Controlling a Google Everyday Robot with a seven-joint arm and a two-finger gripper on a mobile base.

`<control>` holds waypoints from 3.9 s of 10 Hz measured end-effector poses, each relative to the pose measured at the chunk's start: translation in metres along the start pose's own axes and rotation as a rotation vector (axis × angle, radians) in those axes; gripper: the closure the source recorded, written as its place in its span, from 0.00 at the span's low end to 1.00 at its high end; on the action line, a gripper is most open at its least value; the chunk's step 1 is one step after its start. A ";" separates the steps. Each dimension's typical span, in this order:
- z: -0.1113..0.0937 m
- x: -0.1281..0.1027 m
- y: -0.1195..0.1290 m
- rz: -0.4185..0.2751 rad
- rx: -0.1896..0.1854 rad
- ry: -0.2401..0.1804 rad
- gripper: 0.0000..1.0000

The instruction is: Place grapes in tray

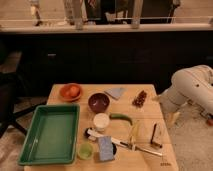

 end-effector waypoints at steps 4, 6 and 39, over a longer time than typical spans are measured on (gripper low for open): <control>0.009 -0.004 -0.006 -0.345 -0.023 -0.027 0.21; 0.011 -0.006 -0.008 -0.408 -0.025 -0.033 0.21; 0.163 0.053 -0.161 -0.604 0.035 0.028 0.21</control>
